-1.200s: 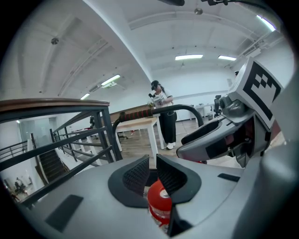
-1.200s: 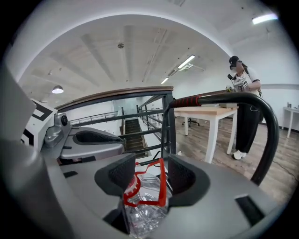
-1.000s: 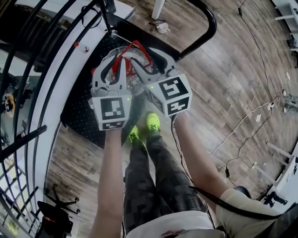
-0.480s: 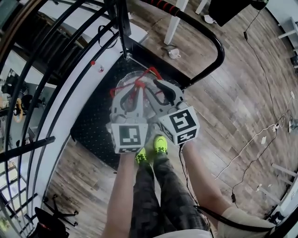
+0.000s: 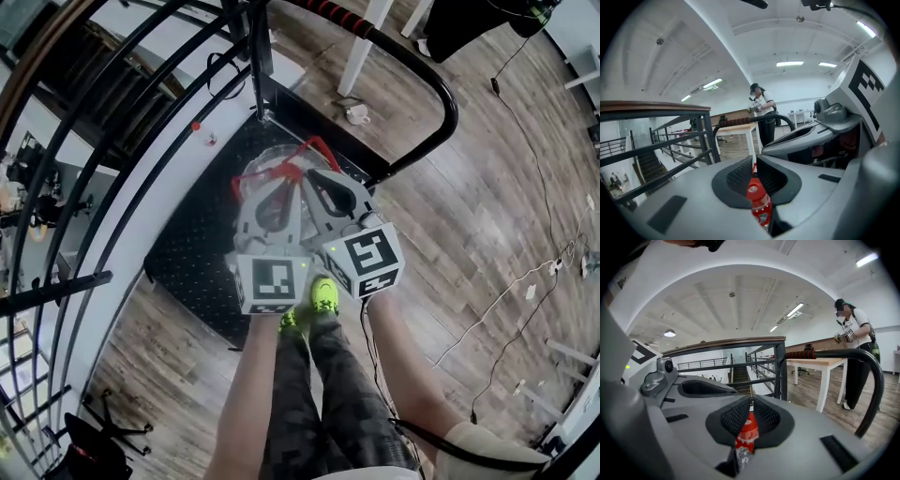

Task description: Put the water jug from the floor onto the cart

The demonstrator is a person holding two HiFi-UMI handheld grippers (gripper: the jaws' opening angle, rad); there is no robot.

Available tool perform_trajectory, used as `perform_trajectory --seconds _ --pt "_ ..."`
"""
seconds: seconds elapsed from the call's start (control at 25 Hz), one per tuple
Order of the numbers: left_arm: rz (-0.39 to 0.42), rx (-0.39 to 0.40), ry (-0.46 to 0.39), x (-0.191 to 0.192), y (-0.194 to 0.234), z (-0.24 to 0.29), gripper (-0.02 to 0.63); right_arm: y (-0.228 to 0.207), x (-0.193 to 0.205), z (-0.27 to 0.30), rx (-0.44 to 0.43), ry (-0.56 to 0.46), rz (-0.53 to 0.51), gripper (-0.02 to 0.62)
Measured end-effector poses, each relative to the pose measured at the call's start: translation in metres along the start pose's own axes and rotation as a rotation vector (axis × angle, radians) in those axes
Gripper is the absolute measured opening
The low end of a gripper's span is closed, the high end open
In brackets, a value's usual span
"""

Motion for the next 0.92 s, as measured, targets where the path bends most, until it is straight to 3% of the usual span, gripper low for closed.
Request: perform_trajectory --seconds 0.92 --pt "0.001 0.002 -0.001 0.0001 -0.0062 -0.0005 0.032 -0.0008 0.0031 -0.0067 0.0 0.0 0.015 0.031"
Point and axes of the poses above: the fingertips, and each gripper's own axes: z forward along the fingers, y to its left, x out of its underside, the point moved 2 cm from there along -z, backward along the fingers, and after that the axes turned 6 degrees about -z, right-handed, at the moved point
